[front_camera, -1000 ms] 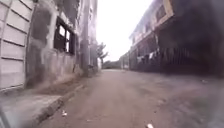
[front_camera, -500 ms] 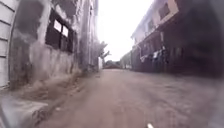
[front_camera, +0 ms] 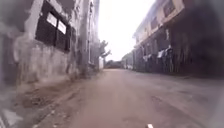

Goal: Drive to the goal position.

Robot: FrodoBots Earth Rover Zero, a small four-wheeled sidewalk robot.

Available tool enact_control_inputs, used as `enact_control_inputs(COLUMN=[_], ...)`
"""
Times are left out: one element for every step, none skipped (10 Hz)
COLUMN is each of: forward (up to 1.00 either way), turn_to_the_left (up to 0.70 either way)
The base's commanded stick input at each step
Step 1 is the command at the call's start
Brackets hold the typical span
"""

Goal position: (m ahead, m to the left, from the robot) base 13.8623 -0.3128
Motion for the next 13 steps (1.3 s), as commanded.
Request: enact_control_inputs(forward=[1.00, 1.00, 1.00, 1.00, 1.00, 1.00, 1.00, 1.00, 1.00, 1.00, 1.00, 1.00, 0.50], turn_to_the_left=[0.00, 0.00, 0.00, 0.00, 0.00, 0.00, 0.00, 0.00, 0.00, 0.00, 0.00, 0.00, 0.00])
